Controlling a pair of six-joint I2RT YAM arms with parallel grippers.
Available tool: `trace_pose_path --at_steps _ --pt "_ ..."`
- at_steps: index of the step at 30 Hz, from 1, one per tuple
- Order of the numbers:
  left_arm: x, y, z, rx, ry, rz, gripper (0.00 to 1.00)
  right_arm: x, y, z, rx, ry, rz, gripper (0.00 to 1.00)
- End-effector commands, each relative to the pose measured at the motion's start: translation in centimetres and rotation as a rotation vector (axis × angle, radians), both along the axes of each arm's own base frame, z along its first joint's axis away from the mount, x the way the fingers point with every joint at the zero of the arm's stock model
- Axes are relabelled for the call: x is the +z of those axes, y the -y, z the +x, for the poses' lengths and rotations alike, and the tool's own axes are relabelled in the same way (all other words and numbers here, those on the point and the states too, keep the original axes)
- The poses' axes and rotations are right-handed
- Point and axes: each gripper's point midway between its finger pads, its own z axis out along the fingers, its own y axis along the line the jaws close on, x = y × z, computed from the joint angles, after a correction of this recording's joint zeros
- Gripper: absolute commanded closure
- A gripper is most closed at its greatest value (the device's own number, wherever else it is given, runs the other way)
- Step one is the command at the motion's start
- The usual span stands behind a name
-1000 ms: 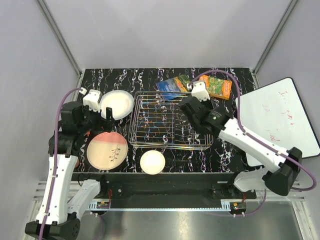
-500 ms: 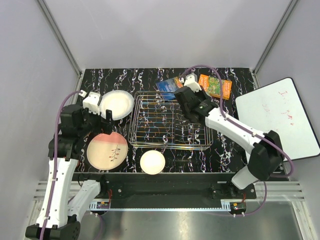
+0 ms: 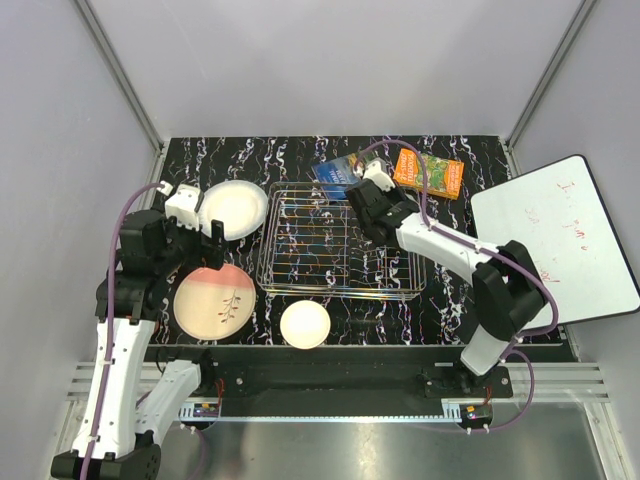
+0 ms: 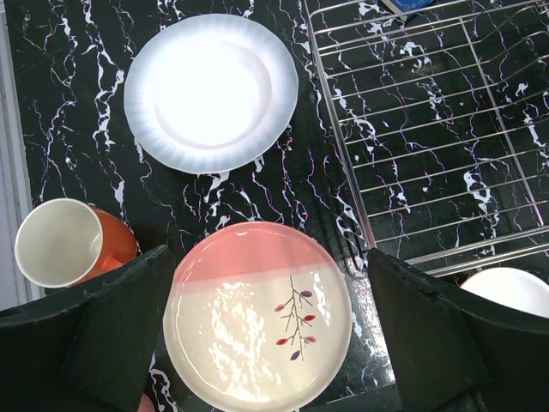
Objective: Load the mixed dishes into the dish rack
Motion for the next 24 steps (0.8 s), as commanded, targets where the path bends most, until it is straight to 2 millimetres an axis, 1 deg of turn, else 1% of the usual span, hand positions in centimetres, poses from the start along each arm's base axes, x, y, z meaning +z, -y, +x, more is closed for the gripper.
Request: trace_pose_path --at_steps 1,3,4,5,6,7,8,9,10,12,13,15,18,19,20,21,22,23,24 --pt "1.4 0.1 0.3 -0.002 0.052 -0.012 0.01 0.6 -0.4 0.8 -0.025 0.07 0.044 1.0" --pt "1.5 0.2 0.3 -0.008 0.055 -0.015 0.01 0.0 -0.5 0.8 -0.032 0.062 0.048 1.0" --pt "1.6 0.2 0.3 -0.012 0.057 -0.014 0.01 -0.8 -0.5 0.8 -0.032 0.037 0.033 1.0" --pt "1.6 0.3 0.2 -0.014 0.053 -0.013 0.01 -0.9 -0.6 0.9 -0.035 0.033 0.033 1.0" --pt "2.1 0.4 0.1 -0.019 0.063 -0.017 0.01 -1.3 -0.7 0.9 -0.04 0.027 0.038 1.0" --pt "2.2 0.4 -0.1 -0.025 0.061 -0.016 0.01 -2.0 -0.7 0.8 -0.041 0.004 0.028 0.99" --pt "2.7 0.6 -0.2 -0.035 0.067 -0.02 0.01 -2.1 -0.8 0.8 -0.041 -0.001 0.034 0.96" --pt "2.8 0.6 -0.3 -0.043 0.068 -0.016 0.01 -2.4 -1.0 0.9 -0.046 -0.002 0.047 0.91" --pt "2.8 0.7 -0.5 -0.05 0.063 -0.014 0.01 -3.0 -1.0 0.7 -0.045 -0.024 0.044 0.78" --pt "3.4 0.8 -0.6 -0.058 0.07 -0.012 0.01 -3.2 -1.2 0.7 -0.048 -0.03 0.054 0.67" --pt "3.4 0.8 -0.7 -0.06 0.066 -0.009 0.01 -3.4 -1.3 0.6 -0.053 -0.031 0.073 0.63" --pt "3.7 0.8 -0.8 -0.063 0.073 -0.008 0.01 -3.5 -1.6 0.6 -0.054 -0.03 0.089 0.61" --pt "3.6 0.9 -0.9 -0.071 0.069 -0.012 0.01 -3.0 -1.8 0.6 -0.052 -0.021 0.115 0.47" --pt "3.6 1.0 -1.0 -0.073 0.067 -0.013 0.01 -2.7 -1.9 0.5 -0.05 -0.016 0.122 0.4" --pt "3.7 1.2 -1.1 -0.085 0.065 -0.02 0.01 -2.3 -2.1 0.5 -0.053 -0.007 0.138 0.25" --pt "3.7 1.4 -1.2 -0.095 0.062 -0.024 0.01 -2.3 -2.2 0.2 -0.051 -0.019 0.146 0.19" --pt "3.6 1.6 -1.3 -0.105 0.056 -0.028 0.01 -1.8 -2.2 0.1 -0.051 -0.015 0.159 0.12" --pt "3.9 2.1 -1.5 -0.13 0.055 -0.043 0.01 -1.1 -2.7 0.0 -0.054 0.005 0.189 0.01" --pt "3.8 2.5 -1.7 -0.151 0.047 -0.05 0.01 -0.7 -2.8 -0.2 -0.057 0.011 0.206 0.0"
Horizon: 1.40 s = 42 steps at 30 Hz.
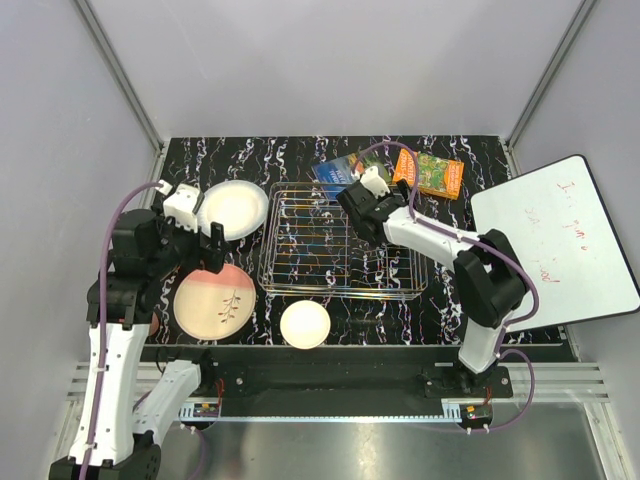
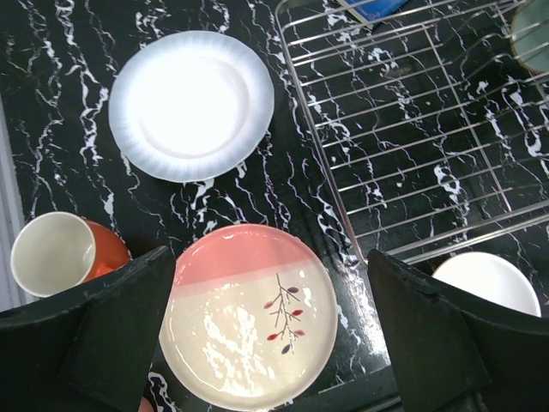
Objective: Load the mixed dishes into the dish rack
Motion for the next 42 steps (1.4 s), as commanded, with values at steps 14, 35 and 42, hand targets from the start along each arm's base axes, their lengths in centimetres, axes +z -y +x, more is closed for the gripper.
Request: trace_pose_path --at_steps 14,35,42 --pt "-3.2 6.0 -5.9 -0.428 -0.138 0.095 0.01 12.5 -1.3 -9.9 -0.04 0.261 0.832 0.0" --pt "-11.7 14.0 -10.4 -0.957 -0.252 0.65 0.01 13.9 2.9 -13.1 -0.124 0.345 0.86 0.0" --pt "-13.9 15.4 -15.6 -1.232 -0.309 0.702 0.01 14.9 3.7 -13.5 -0.133 0.379 0.871 0.0"
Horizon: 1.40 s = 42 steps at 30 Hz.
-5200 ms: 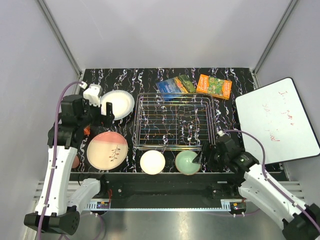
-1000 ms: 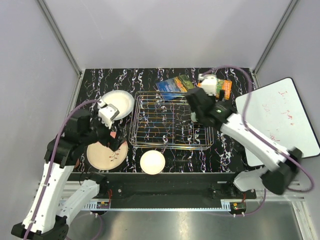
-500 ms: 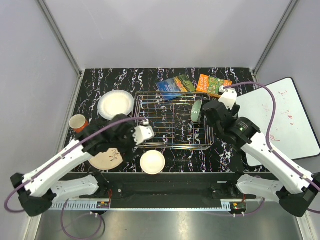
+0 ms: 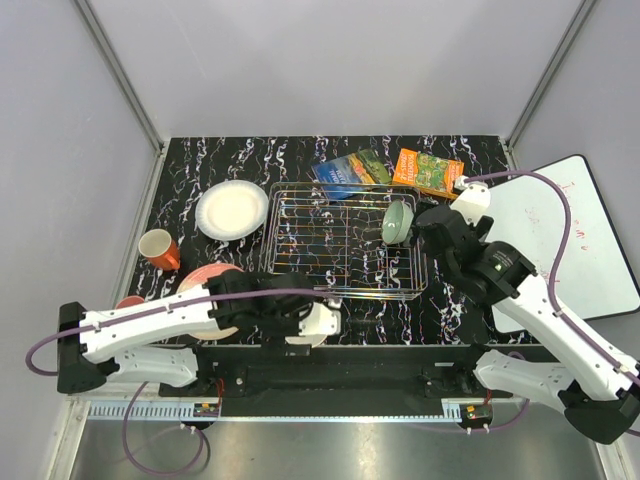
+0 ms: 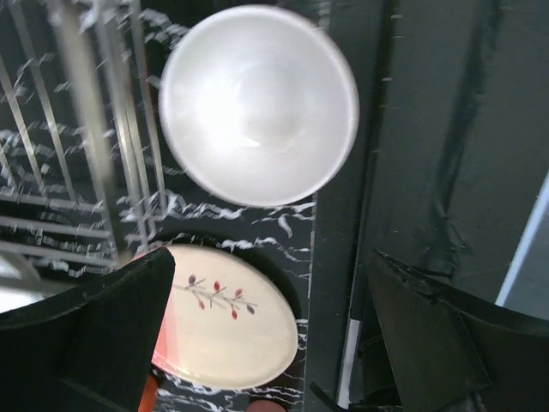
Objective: Load the mixed dishes into the dish rack
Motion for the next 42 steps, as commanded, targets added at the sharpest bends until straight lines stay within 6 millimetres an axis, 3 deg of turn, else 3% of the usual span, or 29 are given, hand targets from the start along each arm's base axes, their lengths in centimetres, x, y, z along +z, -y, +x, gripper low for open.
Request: trace_pose_path --at_steps 1,7,16,20,24,32,38,42 --pt "-1.1 1.3 -4.0 -0.178 -0.116 0.003 0.01 2.2 1.2 0.0 -0.061 0.066 0.022 0.0" --pt "-2.8 1.8 -5.7 -0.229 -0.168 0.009 0.01 2.6 1.8 -0.2 -0.081 0.078 0.011 0.0" --pt "-5.3 1.6 -3.7 -0.27 -0.019 0.133 0.01 2.9 1.6 -0.1 -0.079 0.113 0.063 0.01" --pt "-5.9 3.4 -2.5 -0.256 0.039 0.098 0.01 2.8 1.5 -0.6 -0.047 0.13 0.093 0.04" --pt "-6.7 4.5 -2.3 -0.252 0.039 0.087 0.01 2.7 1.6 -1.0 -0.015 0.15 0.1 0.09" --pt "-8.6 4.2 -2.5 -0.208 0.001 0.172 0.09 3.0 1.9 -1.0 -0.005 0.171 0.083 0.11" --pt "-10.2 4.5 -2.3 -0.167 -0.001 0.193 0.2 3.4 1.9 -0.8 -0.006 0.176 0.072 0.12" --pt "-10.7 5.1 -1.7 -0.145 0.024 0.196 0.49 3.5 2.1 -1.0 -0.008 0.187 0.076 0.12"
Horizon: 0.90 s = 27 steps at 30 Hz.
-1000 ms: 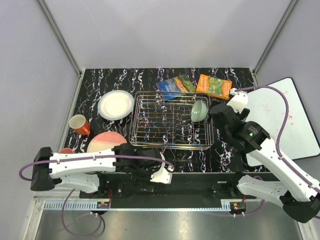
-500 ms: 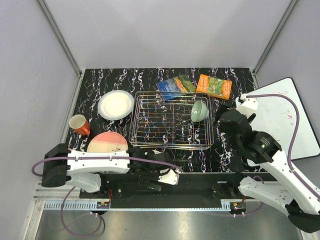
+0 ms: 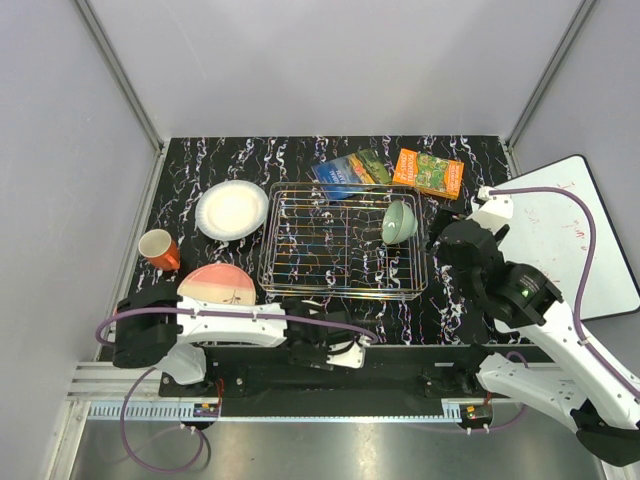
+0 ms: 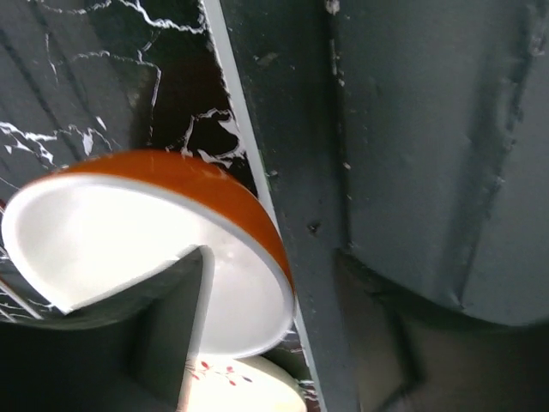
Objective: Load the mixed dishes into the dish rack
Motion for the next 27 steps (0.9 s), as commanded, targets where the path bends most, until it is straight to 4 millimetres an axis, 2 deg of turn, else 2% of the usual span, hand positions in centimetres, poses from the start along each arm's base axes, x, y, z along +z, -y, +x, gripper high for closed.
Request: trace_pose_path --at_steps 1,3,6,10,11,14,15,16,17,19,20,21,23,24,26,27 --pt "-0.2 1.4 0.9 0.037 0.046 -0.036 0.51 1.5 0.2 0.2 -0.012 0.057 0.026 0.13" --pt "-0.1 1.9 1.1 0.056 0.058 -0.054 0.54 1.6 0.3 0.1 -0.011 0.059 0.027 0.13" --pt "-0.3 2.2 1.3 0.078 0.066 -0.07 0.64 1.7 0.5 0.0 -0.013 0.063 0.029 0.14" --pt "-0.6 2.6 1.6 0.102 0.081 -0.072 0.95 1.5 0.5 0.0 -0.012 0.061 0.029 0.14" --pt "-0.4 2.8 1.6 0.108 0.077 -0.079 1.0 1.5 0.5 0.0 -0.014 0.061 0.029 0.15" --pt "1.6 4.0 1.5 0.111 0.07 -0.13 1.0 1.3 0.4 0.0 -0.011 0.058 0.029 0.15" --pt "2.1 3.8 1.3 0.108 0.056 -0.12 1.0 1.2 0.3 0.1 -0.011 0.054 0.025 0.15" --pt "3.8 4.9 1.1 0.104 0.042 -0.162 1.0 1.1 0.2 0.2 -0.008 0.05 0.019 0.16" --pt "4.5 5.3 0.2 0.091 -0.01 -0.172 1.0 1.0 0.2 0.2 -0.008 0.047 0.013 0.16" --pt "7.3 5.8 -1.0 0.058 -0.079 -0.187 1.0 0.8 0.2 0.3 -0.006 0.04 0.004 0.16" --pt "8.3 6.2 -2.6 0.01 -0.165 -0.201 1.0 0.8 0.3 0.3 -0.009 0.039 0.0 0.17" --pt "10.5 6.4 -3.1 -0.014 -0.196 -0.218 1.0 0.9 0.3 0.3 -0.01 0.04 0.001 0.17" --pt "13.4 7.2 -4.1 -0.052 -0.259 -0.268 1.0 1.1 0.6 0.2 -0.026 0.049 -0.002 0.25" --pt "16.6 8.4 -4.1 -0.059 -0.264 -0.343 1.0 1.0 0.7 0.2 -0.029 0.045 -0.008 0.26" --pt "19.9 10.3 -3.5 -0.005 -0.312 -0.439 1.0 1.3 1.2 0.0 -0.053 0.044 -0.006 0.26" --pt "23.9 11.8 -2.7 0.002 -0.316 -0.554 1.0 1.3 1.4 0.0 -0.062 0.045 -0.006 0.23"
